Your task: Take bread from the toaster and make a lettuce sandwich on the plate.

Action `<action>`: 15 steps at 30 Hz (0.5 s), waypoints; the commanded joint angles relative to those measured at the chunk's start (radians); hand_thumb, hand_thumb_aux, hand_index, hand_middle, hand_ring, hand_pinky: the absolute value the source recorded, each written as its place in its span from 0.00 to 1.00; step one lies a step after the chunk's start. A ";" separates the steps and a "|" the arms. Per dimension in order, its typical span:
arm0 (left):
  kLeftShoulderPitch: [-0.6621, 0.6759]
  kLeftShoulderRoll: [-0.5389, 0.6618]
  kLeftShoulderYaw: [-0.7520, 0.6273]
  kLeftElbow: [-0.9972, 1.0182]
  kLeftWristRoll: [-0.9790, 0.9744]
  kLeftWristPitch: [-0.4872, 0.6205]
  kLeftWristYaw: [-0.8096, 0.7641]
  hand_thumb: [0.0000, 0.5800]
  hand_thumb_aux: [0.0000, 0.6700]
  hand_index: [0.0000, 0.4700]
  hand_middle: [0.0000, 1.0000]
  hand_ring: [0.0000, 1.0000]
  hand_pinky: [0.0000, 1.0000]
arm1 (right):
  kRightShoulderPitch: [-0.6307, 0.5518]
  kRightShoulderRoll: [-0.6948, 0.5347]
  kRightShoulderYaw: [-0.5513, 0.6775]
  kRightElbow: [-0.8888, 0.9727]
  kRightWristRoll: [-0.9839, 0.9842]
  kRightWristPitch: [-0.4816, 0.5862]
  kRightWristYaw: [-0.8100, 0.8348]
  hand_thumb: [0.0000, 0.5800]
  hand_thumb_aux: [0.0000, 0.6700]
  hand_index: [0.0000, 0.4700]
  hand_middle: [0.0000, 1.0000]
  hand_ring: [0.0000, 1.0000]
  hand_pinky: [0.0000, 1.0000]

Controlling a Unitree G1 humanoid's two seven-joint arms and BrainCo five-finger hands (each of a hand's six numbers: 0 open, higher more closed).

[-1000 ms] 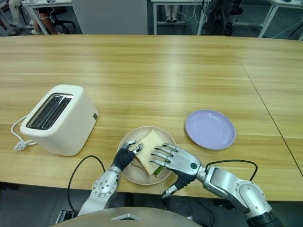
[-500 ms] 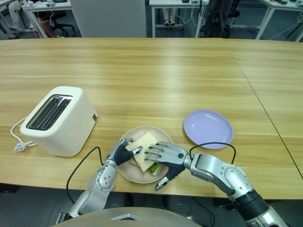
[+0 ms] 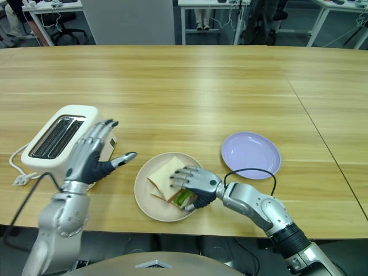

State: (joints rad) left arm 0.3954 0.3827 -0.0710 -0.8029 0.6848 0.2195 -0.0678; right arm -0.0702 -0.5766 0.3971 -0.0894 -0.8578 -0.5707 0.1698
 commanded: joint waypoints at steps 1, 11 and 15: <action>0.064 0.010 0.051 -0.021 -0.149 -0.106 -0.048 1.00 1.00 0.98 1.00 1.00 1.00 | 0.038 -0.006 -0.074 -0.082 0.193 -0.004 0.016 1.00 1.00 0.98 1.00 1.00 1.00; 0.342 0.298 0.114 0.118 -0.172 -0.517 -0.215 1.00 1.00 0.98 1.00 1.00 1.00 | 0.281 -0.283 -0.144 -0.322 0.613 -0.033 0.300 1.00 1.00 0.98 1.00 1.00 1.00; 0.369 0.355 0.050 0.202 -0.058 -0.586 -0.247 1.00 1.00 0.98 1.00 1.00 1.00 | 0.394 -0.361 -0.106 -0.304 0.582 -0.051 0.385 1.00 1.00 0.98 1.00 1.00 1.00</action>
State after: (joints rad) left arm 0.7609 0.7246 0.0173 -0.6460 0.5576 -0.3308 -0.2924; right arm 0.2955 -0.9217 0.2710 -0.3945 -0.2603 -0.6077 0.5083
